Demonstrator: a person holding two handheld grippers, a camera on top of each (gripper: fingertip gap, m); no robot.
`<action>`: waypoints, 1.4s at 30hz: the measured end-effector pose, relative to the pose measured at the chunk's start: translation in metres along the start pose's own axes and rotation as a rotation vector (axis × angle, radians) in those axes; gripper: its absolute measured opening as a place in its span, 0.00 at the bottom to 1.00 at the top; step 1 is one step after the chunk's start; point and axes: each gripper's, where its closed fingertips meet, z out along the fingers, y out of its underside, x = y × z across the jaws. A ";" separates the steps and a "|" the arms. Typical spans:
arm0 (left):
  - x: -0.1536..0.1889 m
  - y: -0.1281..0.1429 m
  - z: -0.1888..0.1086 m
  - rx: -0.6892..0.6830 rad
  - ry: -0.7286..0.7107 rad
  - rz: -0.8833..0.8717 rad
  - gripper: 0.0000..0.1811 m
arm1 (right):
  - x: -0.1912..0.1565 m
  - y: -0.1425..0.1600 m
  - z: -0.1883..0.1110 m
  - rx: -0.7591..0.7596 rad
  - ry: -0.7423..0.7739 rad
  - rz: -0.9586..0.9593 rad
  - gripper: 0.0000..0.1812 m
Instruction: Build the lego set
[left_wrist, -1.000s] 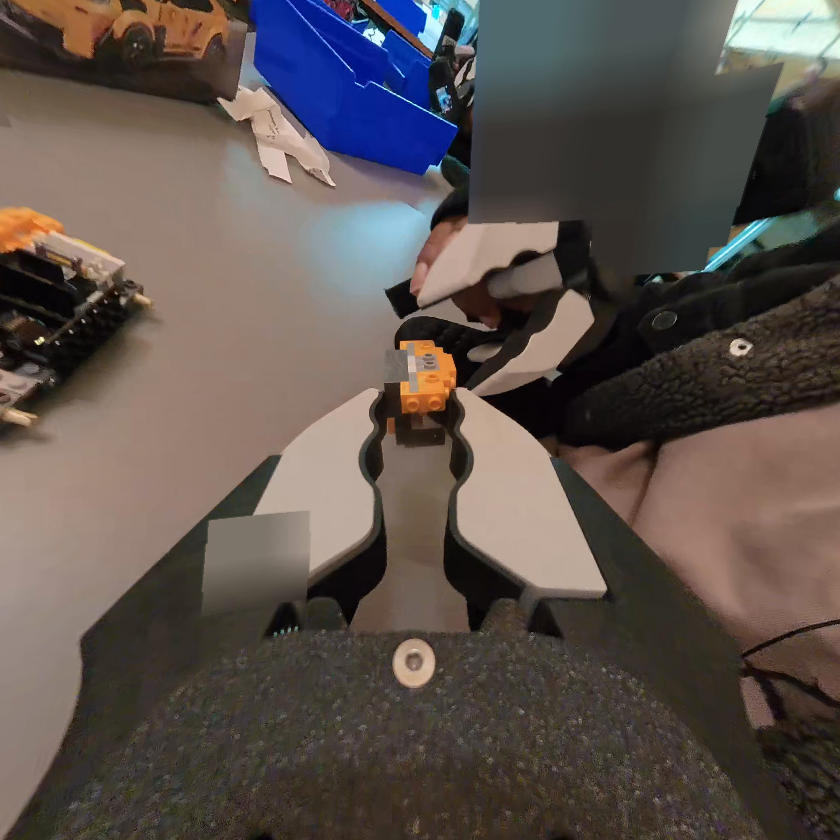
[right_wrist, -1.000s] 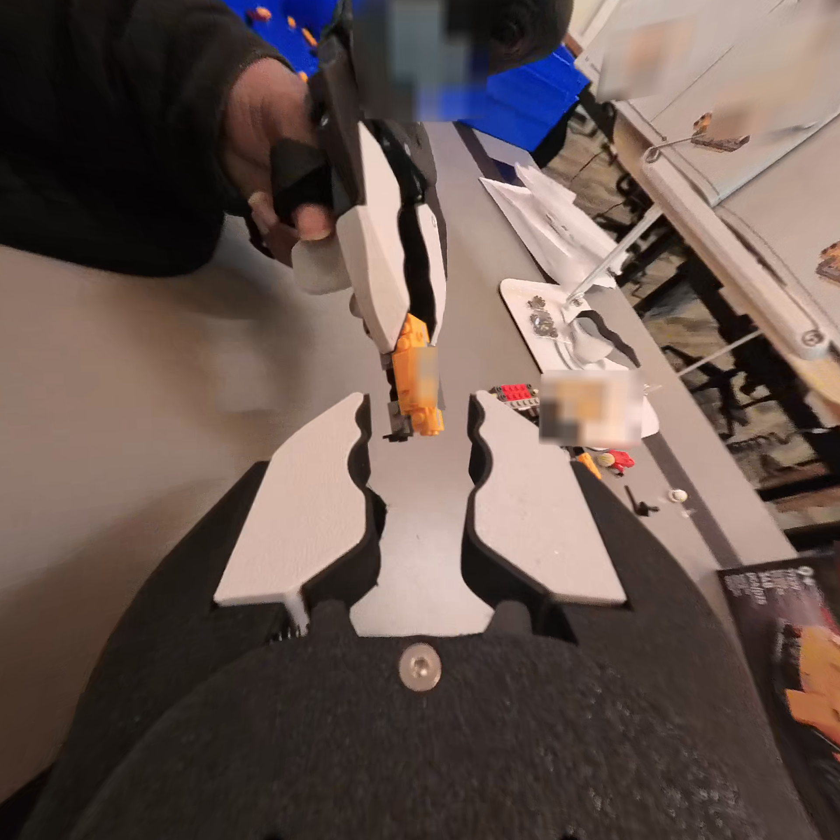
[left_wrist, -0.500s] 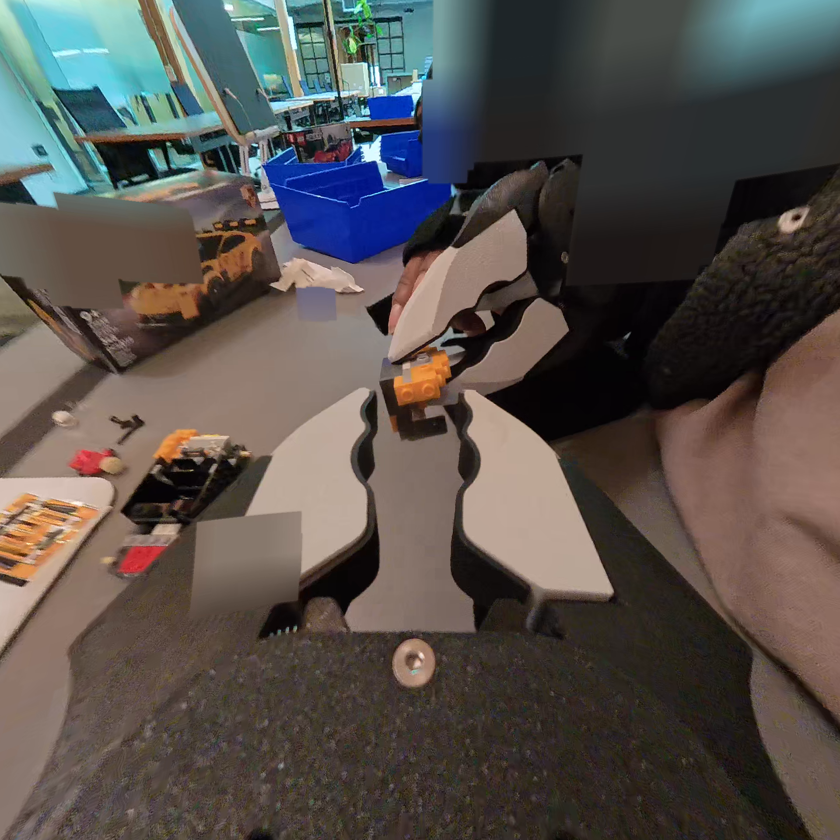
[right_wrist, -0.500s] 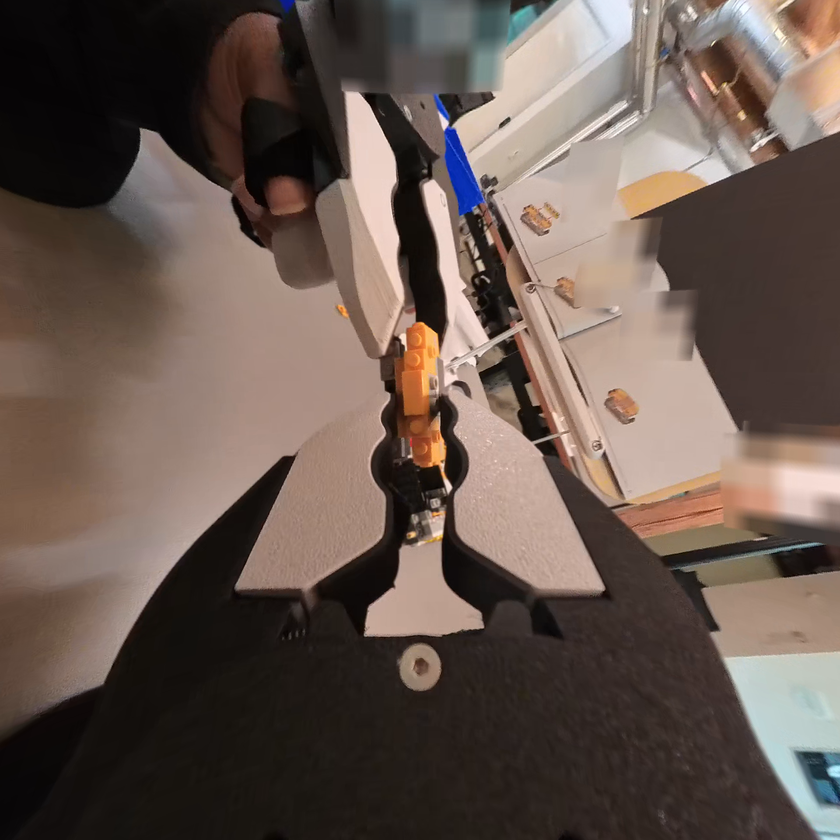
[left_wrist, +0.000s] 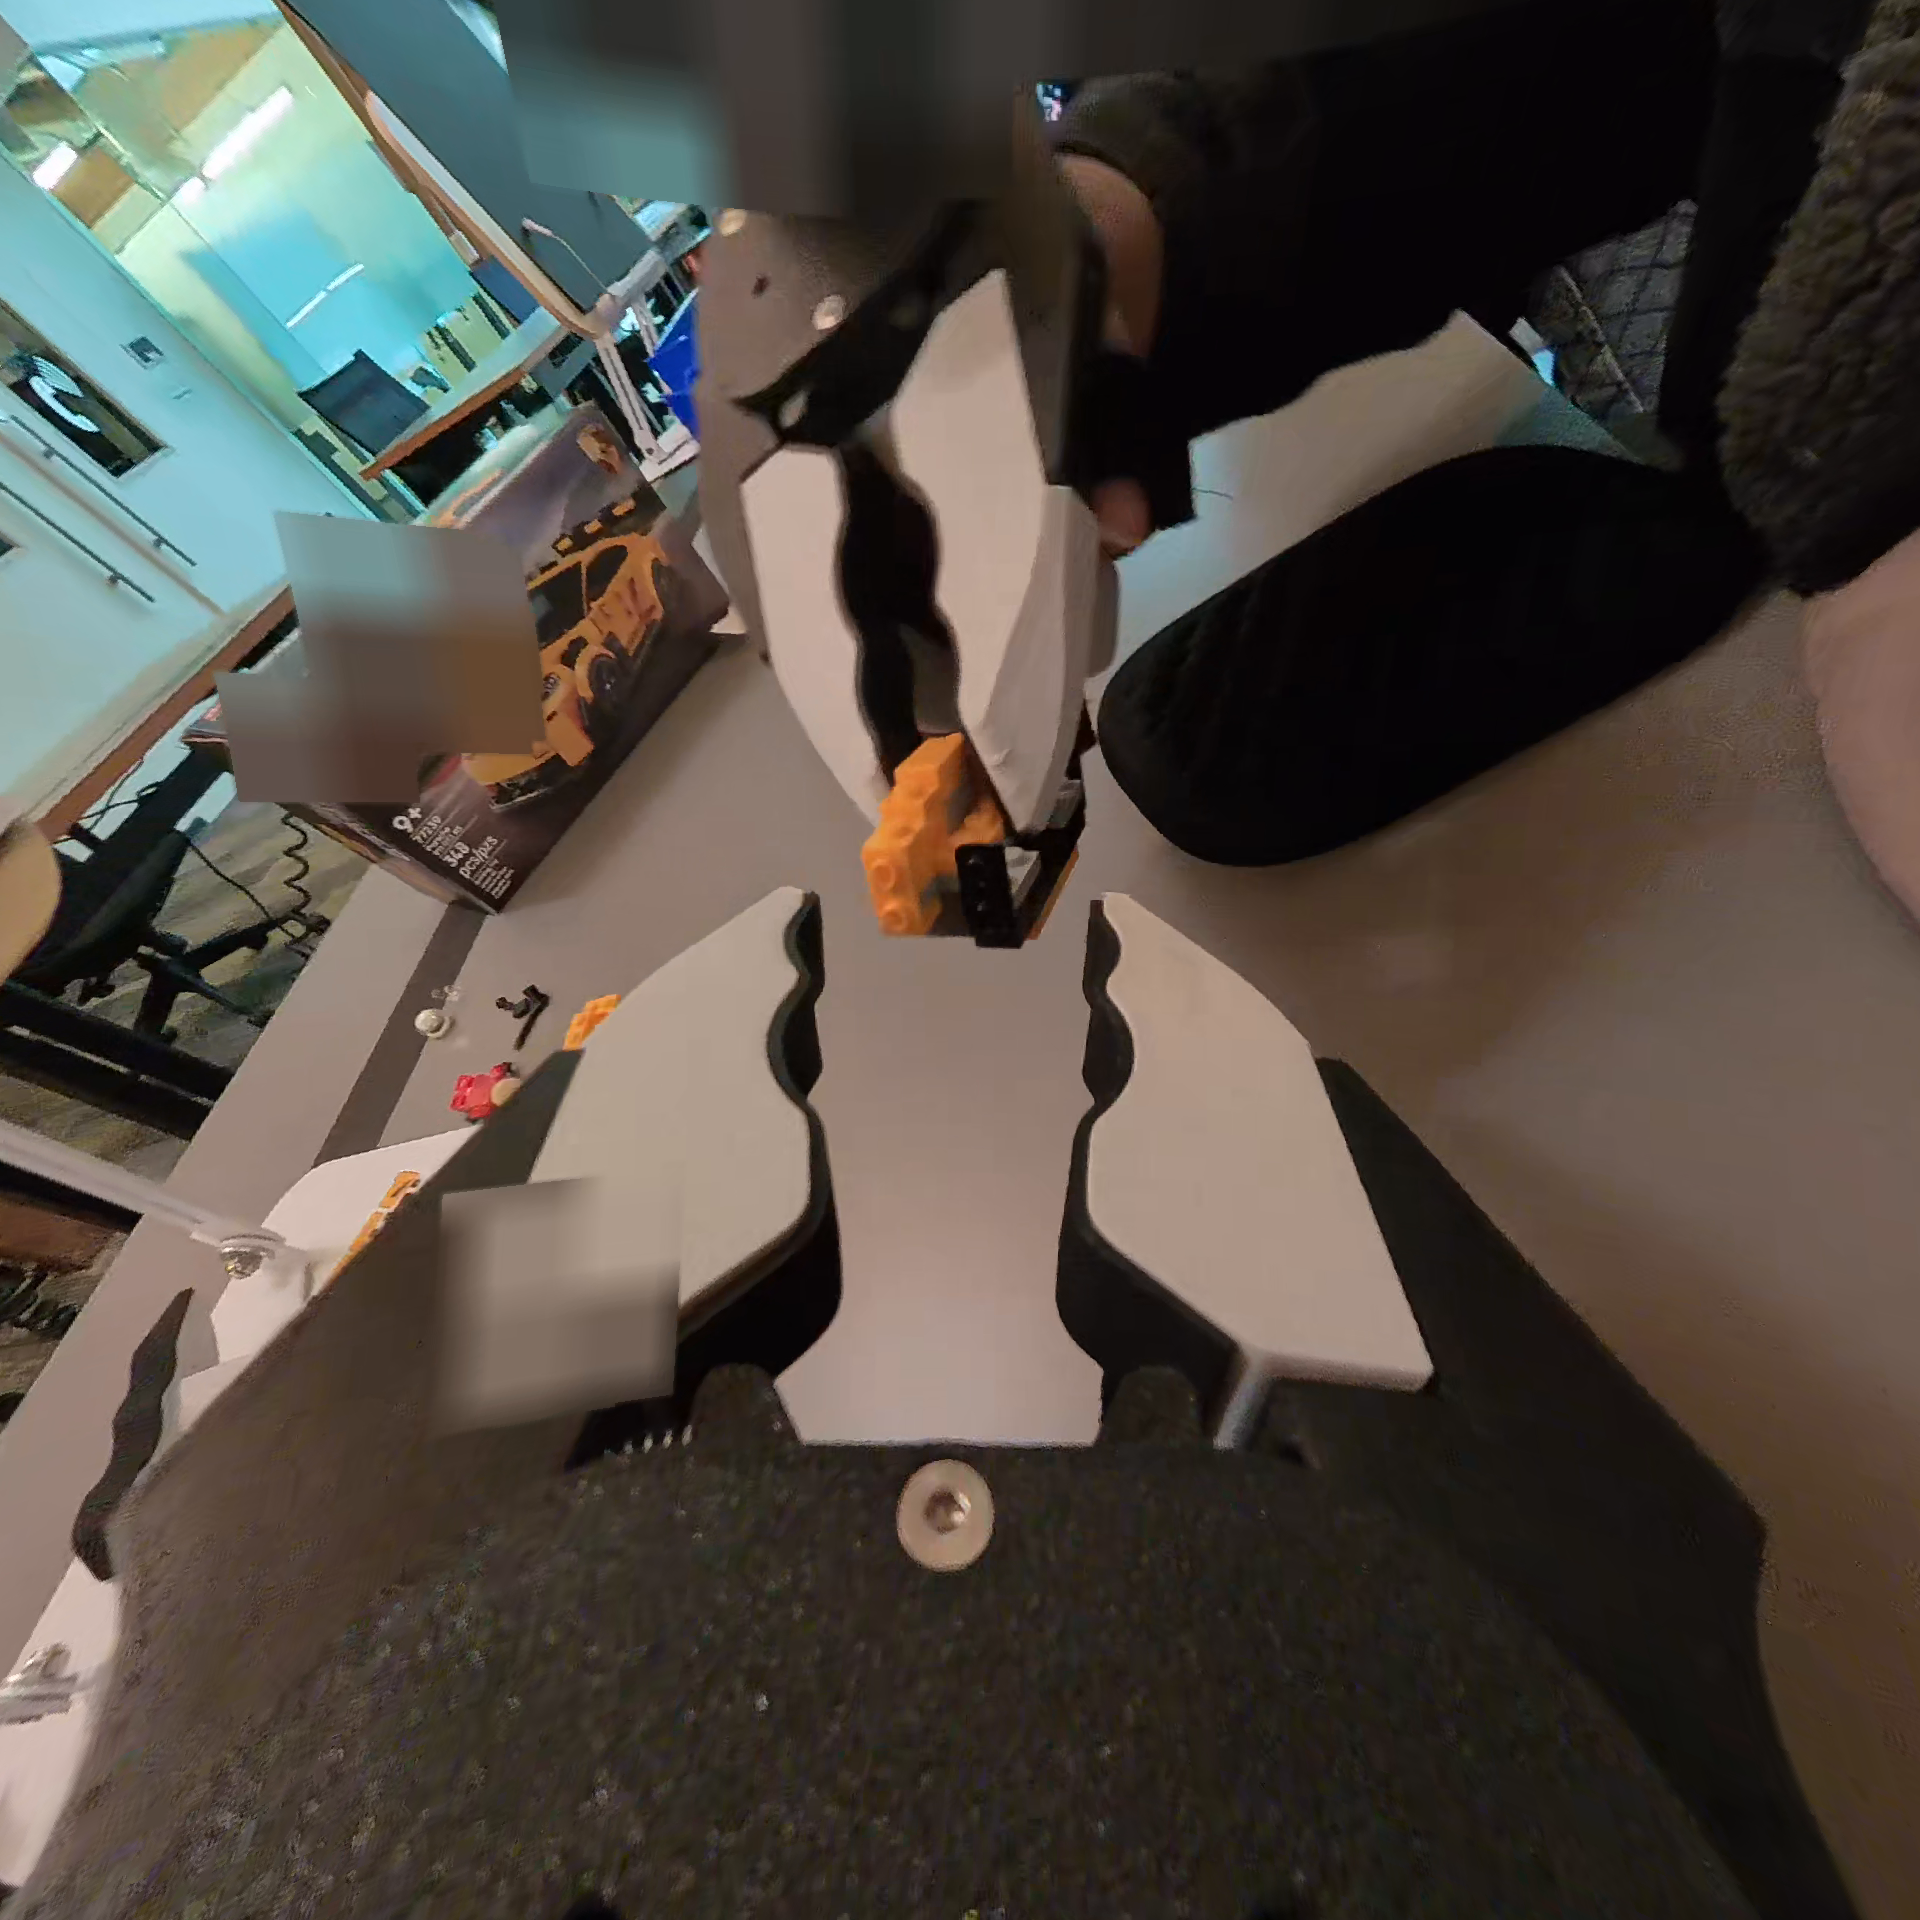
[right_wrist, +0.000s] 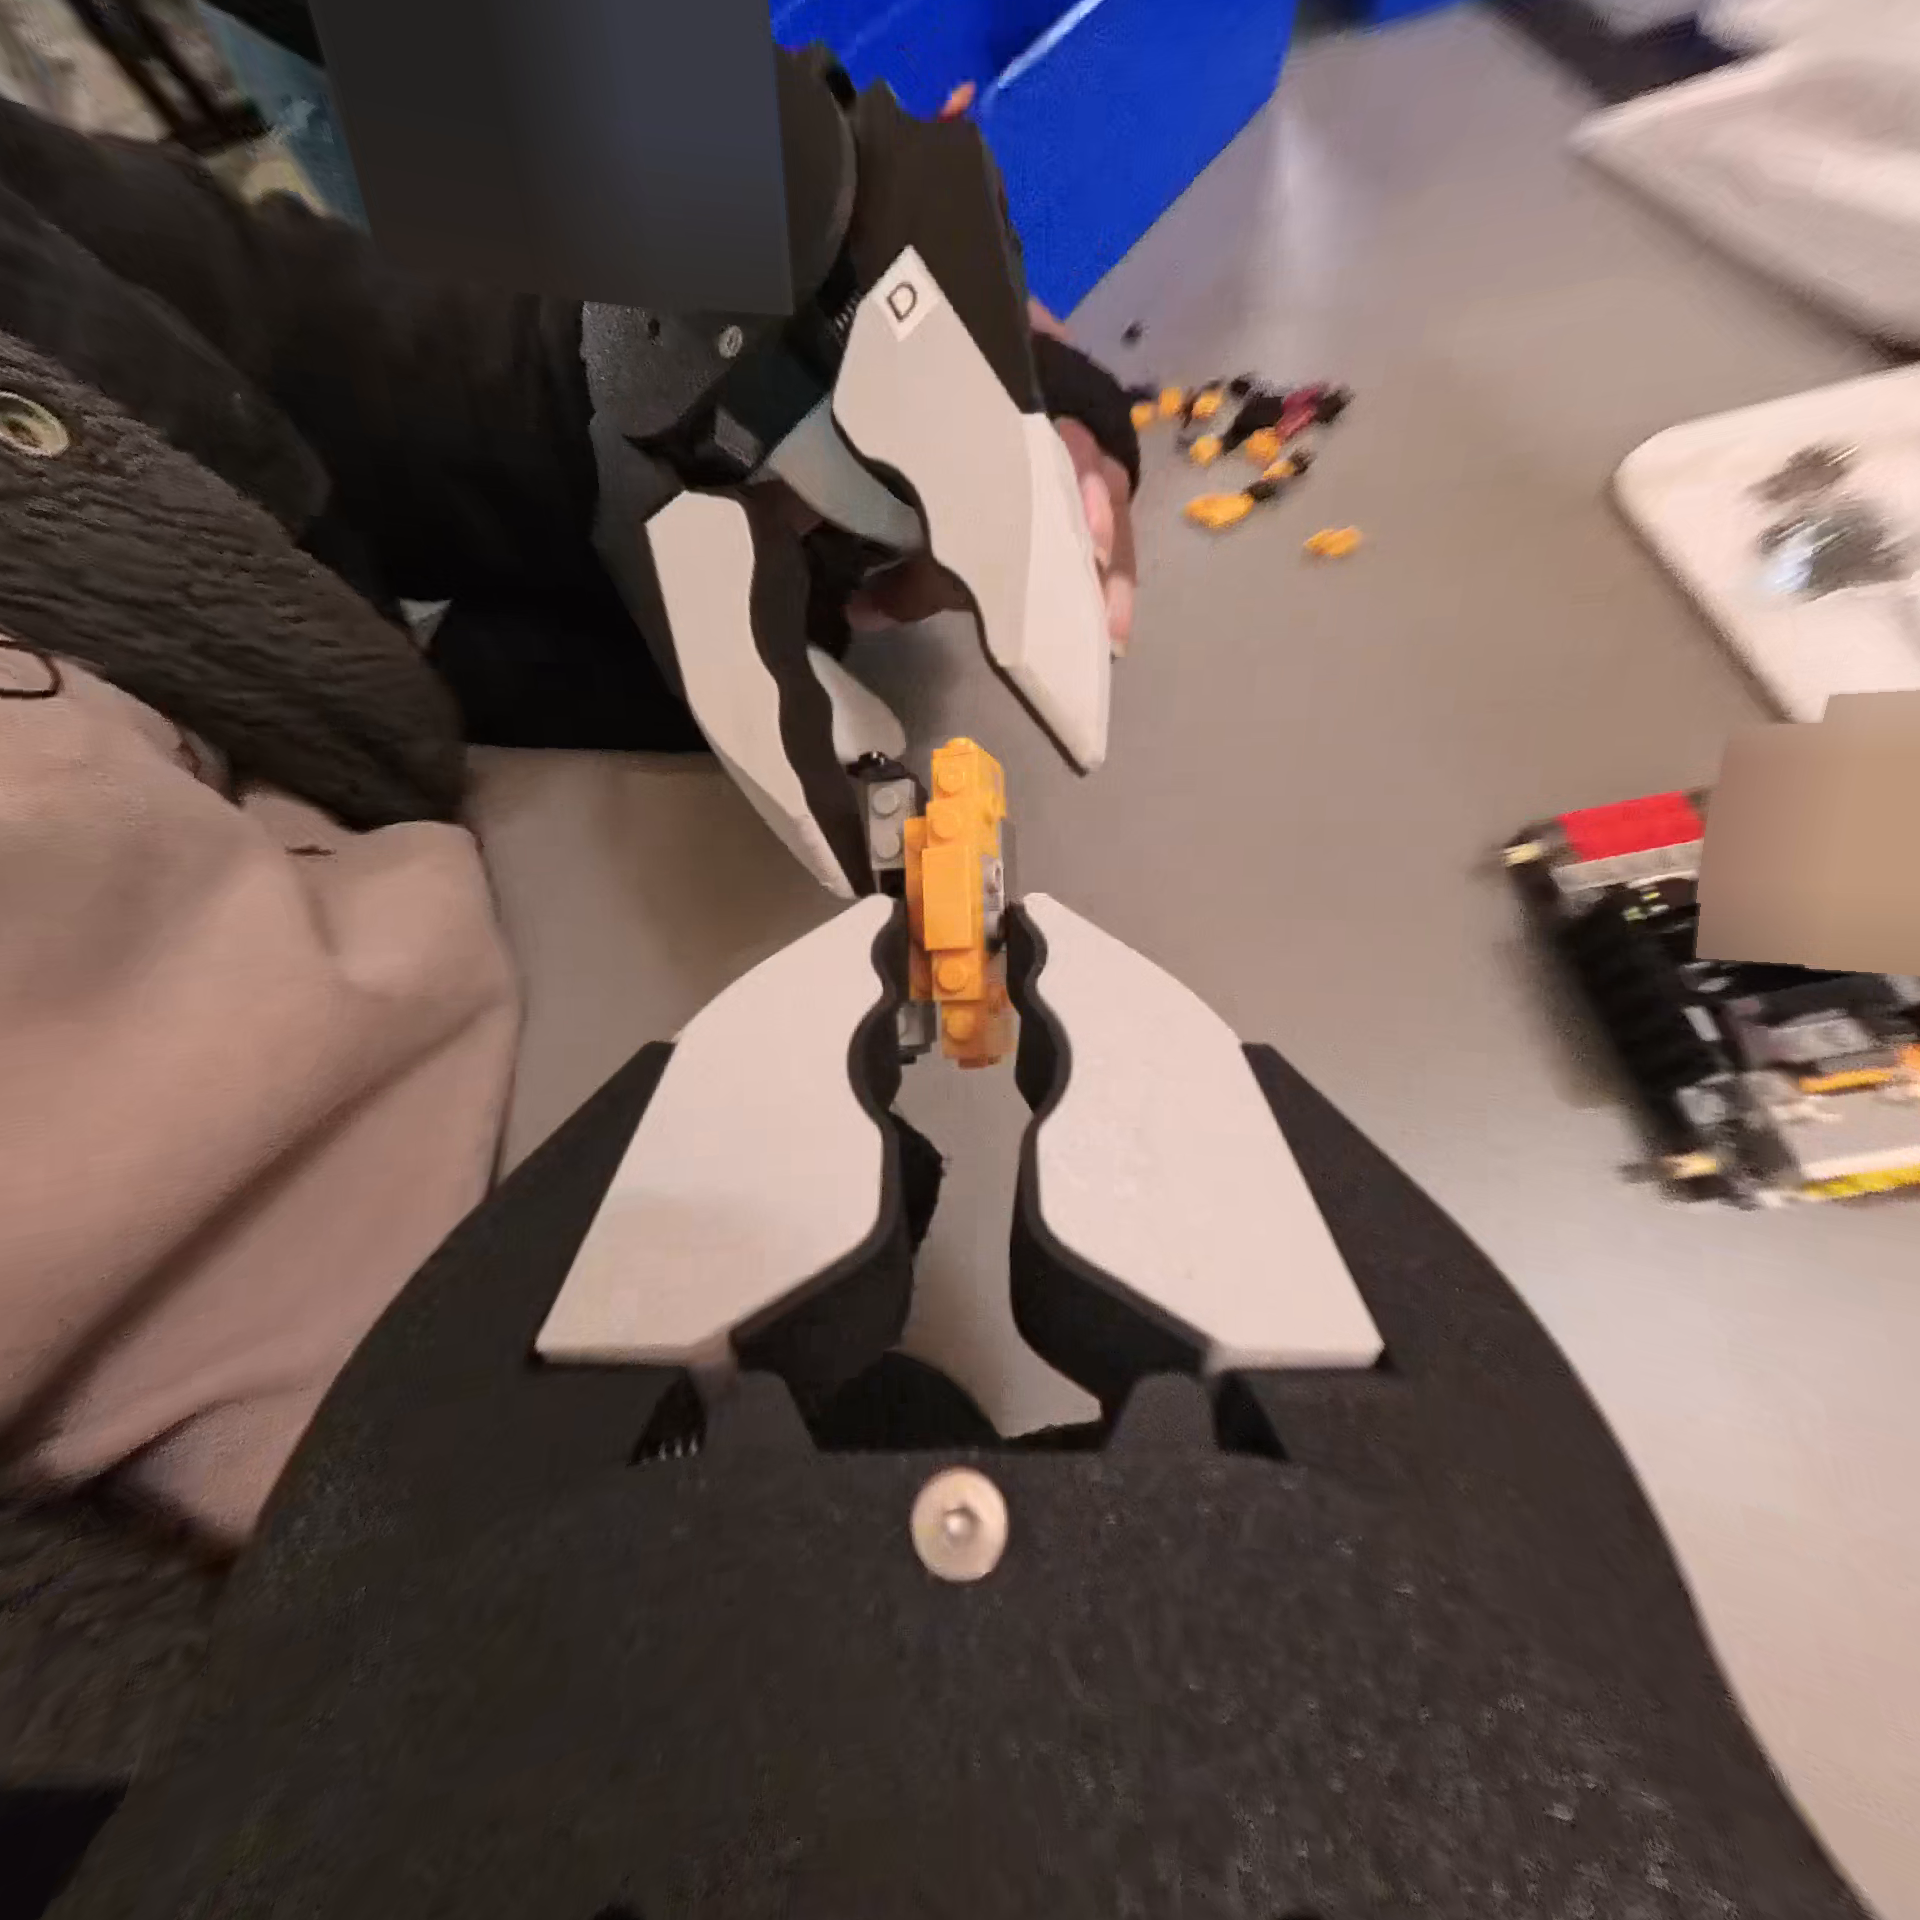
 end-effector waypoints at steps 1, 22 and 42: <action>0.002 0.001 0.000 -0.003 0.011 0.002 0.22 | 0.002 0.001 0.002 -0.024 -0.018 0.019 0.10; -0.009 0.039 0.001 0.059 0.160 -0.446 0.15 | 0.032 0.029 0.030 -0.031 0.110 -0.086 0.17; -0.028 0.092 0.006 -0.252 -0.028 -0.358 0.19 | 0.055 0.060 0.063 -0.311 0.352 0.056 0.20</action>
